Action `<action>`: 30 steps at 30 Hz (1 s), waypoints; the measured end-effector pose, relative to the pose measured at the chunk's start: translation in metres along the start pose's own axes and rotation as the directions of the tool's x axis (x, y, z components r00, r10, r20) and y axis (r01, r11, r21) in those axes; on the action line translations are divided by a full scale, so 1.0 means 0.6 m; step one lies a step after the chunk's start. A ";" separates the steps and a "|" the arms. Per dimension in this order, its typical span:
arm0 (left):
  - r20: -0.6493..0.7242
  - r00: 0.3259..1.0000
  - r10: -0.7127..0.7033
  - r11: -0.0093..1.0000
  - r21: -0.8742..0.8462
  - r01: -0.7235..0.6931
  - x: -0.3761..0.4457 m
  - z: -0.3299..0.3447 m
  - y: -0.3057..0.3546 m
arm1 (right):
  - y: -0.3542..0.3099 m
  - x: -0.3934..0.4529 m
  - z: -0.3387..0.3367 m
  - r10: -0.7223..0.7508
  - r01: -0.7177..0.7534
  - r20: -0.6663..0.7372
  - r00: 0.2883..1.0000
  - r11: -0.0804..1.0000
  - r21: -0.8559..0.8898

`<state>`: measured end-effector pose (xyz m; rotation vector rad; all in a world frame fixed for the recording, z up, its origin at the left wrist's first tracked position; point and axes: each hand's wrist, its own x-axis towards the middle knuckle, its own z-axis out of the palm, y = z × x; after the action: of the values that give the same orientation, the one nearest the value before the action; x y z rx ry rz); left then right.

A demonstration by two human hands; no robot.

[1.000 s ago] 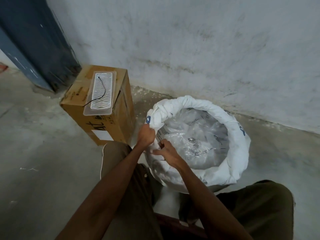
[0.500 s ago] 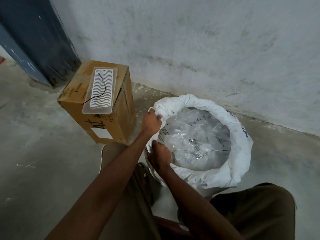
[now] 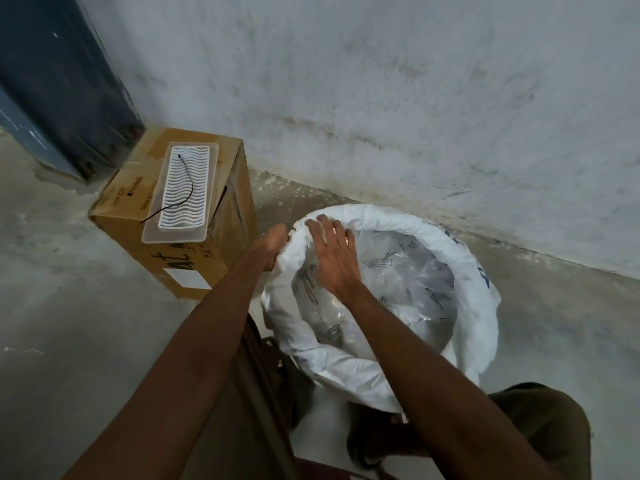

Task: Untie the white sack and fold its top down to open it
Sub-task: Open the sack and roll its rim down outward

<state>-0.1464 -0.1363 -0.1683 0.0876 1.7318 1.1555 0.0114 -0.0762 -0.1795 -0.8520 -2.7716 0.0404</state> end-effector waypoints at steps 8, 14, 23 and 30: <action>0.170 0.983 0.075 0.965 0.236 -0.114 0.041 0.001 0.012 | 0.030 0.109 -0.004 -0.087 0.145 0.287 0.954 0.972 -0.187; 0.267 0.836 0.480 0.286 0.853 -0.437 -0.016 0.057 0.020 | 0.012 0.175 -0.063 -0.070 0.089 0.423 0.903 0.996 -0.026; 0.161 0.935 0.315 0.667 0.663 -0.339 0.042 0.022 0.034 | 0.068 0.186 -0.041 -0.098 0.131 0.528 0.844 0.991 -0.026; 0.069 0.985 -0.159 0.645 0.763 0.050 0.086 0.050 0.052 | 0.086 0.168 0.009 -0.006 0.093 0.345 0.939 0.967 -0.237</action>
<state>-0.1625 -0.0723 -0.1823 0.5601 1.9653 0.2447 -0.0422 0.0227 -0.1678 -0.9082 -3.1752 -0.1934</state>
